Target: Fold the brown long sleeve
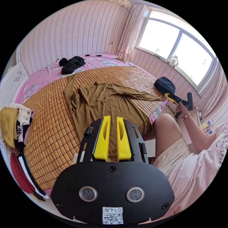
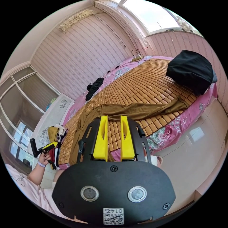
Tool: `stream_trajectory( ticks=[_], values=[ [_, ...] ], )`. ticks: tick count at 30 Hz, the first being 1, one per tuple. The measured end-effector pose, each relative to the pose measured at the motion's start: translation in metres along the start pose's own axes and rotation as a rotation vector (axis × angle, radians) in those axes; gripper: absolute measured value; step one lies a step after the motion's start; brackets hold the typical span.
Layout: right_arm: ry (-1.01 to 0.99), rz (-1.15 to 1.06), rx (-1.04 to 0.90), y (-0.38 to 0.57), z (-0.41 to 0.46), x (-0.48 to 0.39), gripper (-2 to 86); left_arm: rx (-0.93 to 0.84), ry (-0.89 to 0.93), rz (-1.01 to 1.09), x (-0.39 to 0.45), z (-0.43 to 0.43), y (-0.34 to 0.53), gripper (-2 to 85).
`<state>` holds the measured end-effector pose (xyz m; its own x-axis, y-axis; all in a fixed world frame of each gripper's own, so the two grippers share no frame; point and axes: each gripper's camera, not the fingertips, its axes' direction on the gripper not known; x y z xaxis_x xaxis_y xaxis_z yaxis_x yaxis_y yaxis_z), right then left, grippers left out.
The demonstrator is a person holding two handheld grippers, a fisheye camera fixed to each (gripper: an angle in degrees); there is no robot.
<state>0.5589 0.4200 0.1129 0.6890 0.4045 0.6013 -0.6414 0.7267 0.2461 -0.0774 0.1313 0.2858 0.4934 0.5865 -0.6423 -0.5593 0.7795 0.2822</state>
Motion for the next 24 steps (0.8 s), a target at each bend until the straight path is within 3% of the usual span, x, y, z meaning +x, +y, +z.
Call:
stream_trajectory(
  ticks=[18,24],
  values=[
    [0.354,0.046,-0.15,-0.067,0.037,0.095,10.7,-0.154,0.092,0.119,0.026,0.173,-0.19,5.0],
    [0.342,0.042,-0.17,-0.095,0.067,0.112,11.3,-0.234,0.112,0.105,0.043,0.265,-0.265,5.0]
  ],
)
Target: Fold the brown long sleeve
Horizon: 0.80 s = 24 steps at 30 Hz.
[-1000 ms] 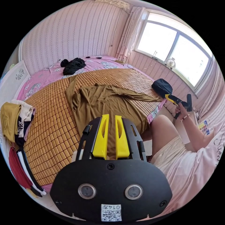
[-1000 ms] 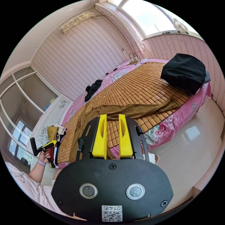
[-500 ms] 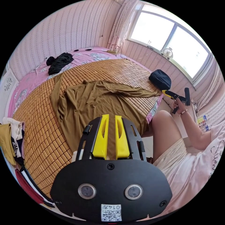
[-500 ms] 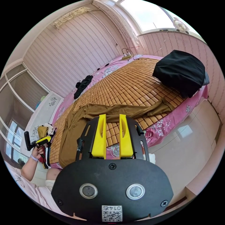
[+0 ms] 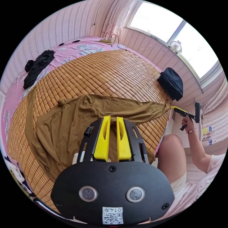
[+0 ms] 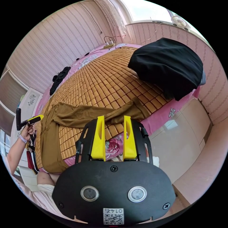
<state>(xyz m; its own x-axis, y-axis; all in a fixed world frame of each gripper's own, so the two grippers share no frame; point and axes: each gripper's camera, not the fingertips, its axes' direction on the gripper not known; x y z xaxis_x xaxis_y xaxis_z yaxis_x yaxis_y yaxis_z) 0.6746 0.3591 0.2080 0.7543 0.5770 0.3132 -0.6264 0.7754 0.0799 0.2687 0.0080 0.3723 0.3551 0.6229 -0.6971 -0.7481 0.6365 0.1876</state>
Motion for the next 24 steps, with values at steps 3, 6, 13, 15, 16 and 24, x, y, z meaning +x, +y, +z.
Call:
stream_trajectory(
  ticks=[3,6,13,15,16,24],
  values=[
    [0.063,0.042,-0.048,-0.022,0.024,0.01,8.8,-0.041,0.028,-0.029,0.0,0.036,-0.032,5.1],
    [-0.01,0.068,-0.002,-0.027,0.023,0.02,1.7,-0.063,0.047,-0.054,-0.001,0.061,-0.05,5.1],
    [-0.083,0.146,0.261,0.049,-0.038,0.04,1.0,-0.091,0.019,-0.019,-0.003,0.087,-0.062,5.1],
    [-0.057,0.204,0.174,0.066,-0.03,0.054,2.2,-0.097,0.022,-0.026,-0.006,0.092,-0.064,5.1],
    [-0.042,0.244,0.112,0.073,-0.023,0.062,3.2,-0.094,0.023,-0.032,-0.008,0.093,-0.065,5.1],
    [0.042,0.132,0.164,0.009,0.005,0.047,8.6,-0.097,-0.066,-0.009,-0.006,0.108,-0.089,5.5]
  ],
)
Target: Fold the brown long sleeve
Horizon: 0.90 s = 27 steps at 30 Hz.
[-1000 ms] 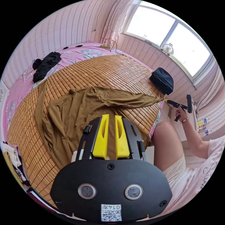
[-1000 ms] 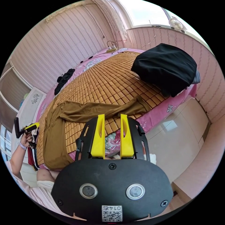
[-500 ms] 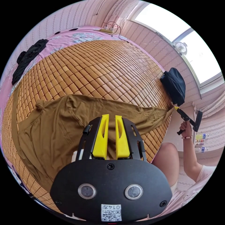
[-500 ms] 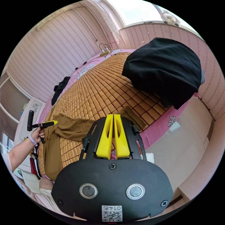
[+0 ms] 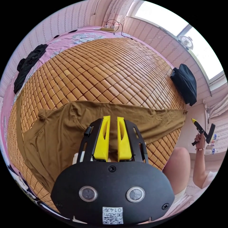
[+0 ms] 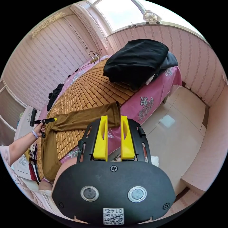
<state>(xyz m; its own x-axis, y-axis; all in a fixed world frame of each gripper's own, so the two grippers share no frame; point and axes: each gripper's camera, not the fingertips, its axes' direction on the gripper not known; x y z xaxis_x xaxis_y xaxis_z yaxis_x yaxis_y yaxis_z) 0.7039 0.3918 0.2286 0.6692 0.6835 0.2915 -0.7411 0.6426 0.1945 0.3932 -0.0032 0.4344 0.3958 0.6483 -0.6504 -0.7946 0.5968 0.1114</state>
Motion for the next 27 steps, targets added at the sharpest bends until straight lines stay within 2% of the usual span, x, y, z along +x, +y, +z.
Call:
stream_trajectory(
  ticks=[2,4,6,10,12,15,18,21,23,27],
  values=[
    [0.034,-0.019,-0.019,-0.019,0.026,-0.006,8.6,-0.04,-0.046,-0.005,0.002,0.012,-0.01,5.8],
    [0.038,-0.034,-0.181,-0.037,0.068,-0.01,5.8,-0.024,-0.032,0.001,0.003,0.012,-0.012,4.3],
    [0.041,-0.049,-0.16,-0.043,0.073,-0.016,2.2,-0.03,-0.013,0.001,0.002,0.013,-0.013,1.4],
    [0.037,-0.098,-0.107,-0.065,0.081,-0.03,1.0,0.015,-0.026,0.002,-0.003,0.005,-0.018,-0.7],
    [0.051,-0.119,-0.131,-0.078,0.097,-0.035,1.2,0.064,-0.03,-0.033,-0.009,-0.001,-0.021,-0.7],
    [0.084,-0.102,-0.19,-0.092,0.13,-0.041,2.1,-0.006,0.016,-0.106,-0.019,0.009,-0.027,-0.2],
    [0.139,-0.099,-0.164,-0.09,0.136,-0.052,3.6,0.025,0.084,-0.155,-0.028,-0.005,-0.018,2.8],
    [0.16,-0.118,-0.117,-0.076,0.132,-0.062,4.4,0.11,0.105,-0.126,-0.033,-0.044,0.013,5.1],
    [0.176,-0.16,-0.105,-0.065,0.131,-0.073,4.8,0.173,0.088,-0.074,-0.036,-0.083,0.065,5.1],
    [0.158,-0.308,-0.137,-0.045,0.147,-0.123,5.9,0.172,0.013,-0.067,-0.05,-0.123,0.179,5.0]
  ],
)
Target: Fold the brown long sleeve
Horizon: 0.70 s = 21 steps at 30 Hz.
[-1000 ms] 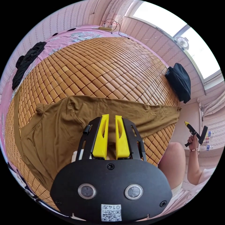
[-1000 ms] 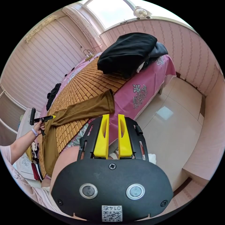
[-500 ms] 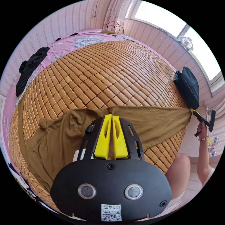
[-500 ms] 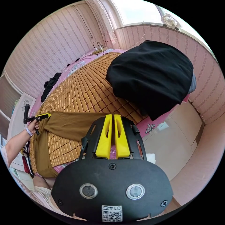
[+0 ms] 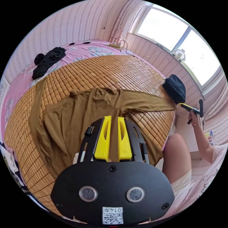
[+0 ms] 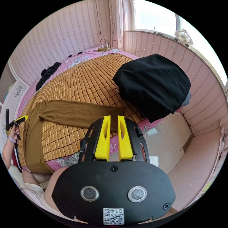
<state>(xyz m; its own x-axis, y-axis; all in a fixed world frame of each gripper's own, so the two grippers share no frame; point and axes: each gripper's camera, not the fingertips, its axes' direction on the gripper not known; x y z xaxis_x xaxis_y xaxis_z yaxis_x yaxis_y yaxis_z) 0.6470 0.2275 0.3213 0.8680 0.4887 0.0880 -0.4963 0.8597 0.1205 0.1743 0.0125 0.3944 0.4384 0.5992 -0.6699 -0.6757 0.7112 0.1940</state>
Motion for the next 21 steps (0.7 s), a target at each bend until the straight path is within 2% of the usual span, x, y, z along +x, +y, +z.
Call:
stream_trajectory(
  ticks=[5,8,10,13,17,21],
  values=[
    [-0.159,-0.234,-0.007,-0.04,0.029,-0.124,6.3,-0.158,-0.087,-0.203,-0.042,-0.045,0.15,5.0],
    [-0.323,-0.415,-0.048,-0.075,0.059,-0.241,6.4,-0.147,-0.159,-0.245,-0.045,-0.066,0.201,5.1],
    [-0.433,-0.569,-0.091,-0.095,0.083,-0.351,6.5,-0.139,-0.19,-0.253,-0.045,-0.071,0.221,5.1],
    [-0.512,-0.712,-0.14,-0.111,0.113,-0.486,6.9,-0.134,-0.23,-0.258,-0.046,-0.073,0.244,5.3],
    [-0.538,-0.766,-0.252,-0.126,0.164,-0.618,7.5,-0.068,-0.203,-0.285,-0.047,-0.085,0.267,5.4],
    [-0.441,-0.657,-0.304,-0.134,0.227,-0.708,8.2,-0.046,-0.204,-0.268,-0.042,-0.095,0.278,5.3]
  ],
)
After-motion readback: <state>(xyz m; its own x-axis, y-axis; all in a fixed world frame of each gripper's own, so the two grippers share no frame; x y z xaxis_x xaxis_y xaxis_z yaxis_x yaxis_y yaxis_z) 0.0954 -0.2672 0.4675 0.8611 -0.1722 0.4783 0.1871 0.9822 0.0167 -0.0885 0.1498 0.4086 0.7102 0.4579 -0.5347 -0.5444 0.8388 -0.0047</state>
